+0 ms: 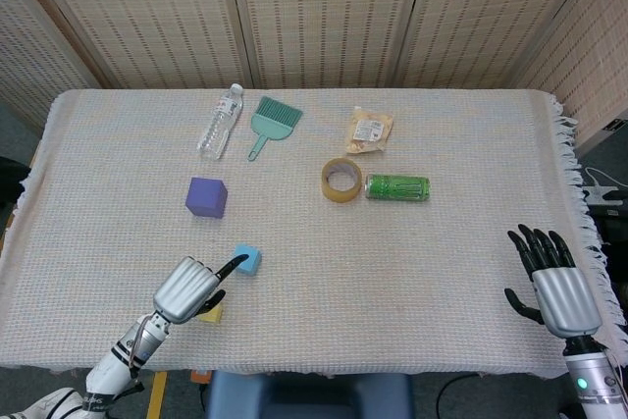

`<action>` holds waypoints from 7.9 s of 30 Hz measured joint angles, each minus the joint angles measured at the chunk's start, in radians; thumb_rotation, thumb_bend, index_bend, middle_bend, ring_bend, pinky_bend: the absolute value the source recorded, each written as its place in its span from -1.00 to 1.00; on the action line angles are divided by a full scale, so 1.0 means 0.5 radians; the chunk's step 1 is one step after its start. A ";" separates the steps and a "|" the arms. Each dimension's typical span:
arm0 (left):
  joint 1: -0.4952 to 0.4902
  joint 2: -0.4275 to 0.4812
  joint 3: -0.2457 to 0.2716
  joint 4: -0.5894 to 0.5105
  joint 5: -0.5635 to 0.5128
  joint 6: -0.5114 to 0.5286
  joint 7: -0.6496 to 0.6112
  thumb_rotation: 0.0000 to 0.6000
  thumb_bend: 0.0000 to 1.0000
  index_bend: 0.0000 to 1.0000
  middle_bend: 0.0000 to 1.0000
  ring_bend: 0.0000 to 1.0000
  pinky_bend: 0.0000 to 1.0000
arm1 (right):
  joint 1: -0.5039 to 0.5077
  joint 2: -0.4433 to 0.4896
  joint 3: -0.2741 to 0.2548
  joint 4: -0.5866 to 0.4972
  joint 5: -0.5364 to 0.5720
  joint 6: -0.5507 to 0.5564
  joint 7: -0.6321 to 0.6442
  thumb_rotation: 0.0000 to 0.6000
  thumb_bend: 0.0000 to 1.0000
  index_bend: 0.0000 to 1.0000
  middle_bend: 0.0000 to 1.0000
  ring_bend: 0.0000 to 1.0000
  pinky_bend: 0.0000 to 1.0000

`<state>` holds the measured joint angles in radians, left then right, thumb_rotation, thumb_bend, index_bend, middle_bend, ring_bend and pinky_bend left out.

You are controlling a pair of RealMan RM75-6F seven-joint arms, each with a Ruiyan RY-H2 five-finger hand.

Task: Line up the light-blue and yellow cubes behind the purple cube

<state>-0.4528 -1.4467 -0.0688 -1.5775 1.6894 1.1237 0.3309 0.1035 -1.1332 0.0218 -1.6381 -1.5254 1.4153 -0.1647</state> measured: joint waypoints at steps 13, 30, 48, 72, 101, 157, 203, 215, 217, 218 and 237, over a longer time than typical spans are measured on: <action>-0.233 -0.308 -0.094 0.329 -0.171 -0.171 0.088 1.00 -0.21 -0.61 1.00 1.00 1.00 | 0.030 0.019 0.000 -0.026 0.087 -0.108 -0.003 0.75 -0.86 -1.00 -1.00 -1.00 -1.00; -0.297 -0.430 -0.027 0.574 -0.298 -0.209 0.151 1.00 -0.21 -0.62 1.00 1.00 1.00 | 0.042 0.059 -0.022 -0.049 0.080 -0.146 0.056 0.75 -0.86 -1.00 -1.00 -1.00 -1.00; -0.326 -0.331 0.003 0.522 -0.440 -0.285 0.167 1.00 -0.20 -0.26 1.00 1.00 1.00 | 0.050 0.072 -0.043 -0.073 0.066 -0.167 0.056 0.75 -0.86 -1.00 -1.00 -1.00 -1.00; -0.313 -0.210 -0.099 0.606 -0.621 -0.166 0.224 1.00 -0.19 0.12 1.00 1.00 1.00 | 0.058 0.086 -0.069 -0.099 0.060 -0.198 0.040 0.74 -0.86 -1.00 -1.00 -1.00 -1.00; -0.433 -0.270 -0.120 0.769 -0.871 -0.344 0.374 1.00 -0.19 -0.12 1.00 1.00 1.00 | 0.064 0.113 -0.087 -0.120 0.064 -0.229 0.057 0.75 -0.86 -1.00 -1.00 -1.00 -1.00; -0.289 -0.043 0.071 0.346 -0.782 -0.099 0.360 1.00 -0.19 -0.26 1.00 1.00 1.00 | 0.058 0.127 -0.113 -0.156 0.042 -0.231 0.022 0.74 -0.86 -1.00 -1.00 -1.00 -1.00; -0.318 -0.188 0.066 0.577 -0.870 -0.346 0.269 1.00 -0.19 -0.73 1.00 1.00 1.00 | 0.054 0.127 -0.096 -0.148 0.069 -0.224 0.032 0.75 -0.86 -1.00 -1.00 -1.00 -1.00; -0.291 -0.139 0.087 0.492 -0.825 -0.277 0.281 1.00 -0.19 -0.53 1.00 1.00 1.00 | 0.055 0.125 -0.097 -0.152 0.074 -0.228 0.017 0.75 -0.86 -1.00 -1.00 -1.00 -1.00; -0.275 -0.113 0.100 0.446 -0.799 -0.242 0.285 1.00 -0.19 -0.52 1.00 1.00 1.00 | 0.055 0.125 -0.098 -0.154 0.071 -0.228 0.016 0.75 -0.86 -1.00 -1.00 -1.00 -1.00; -0.267 -0.101 0.107 0.425 -0.787 -0.225 0.288 1.00 -0.19 -0.51 1.00 1.00 1.00 | 0.054 0.124 -0.099 -0.154 0.069 -0.227 0.014 0.75 -0.86 -1.00 -1.00 -1.00 -1.00; 0.068 0.196 0.433 -0.157 -0.373 0.175 0.202 1.00 -0.24 -0.46 1.00 1.00 1.00 | 0.062 0.132 -0.150 -0.165 -0.023 -0.246 0.026 0.75 -0.86 -1.00 -1.00 -1.00 -1.00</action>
<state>-0.4186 -1.3489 0.1475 -1.6561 1.5030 1.2111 0.4320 0.1346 -1.0675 -0.0530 -1.7206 -1.5368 1.2921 -0.1514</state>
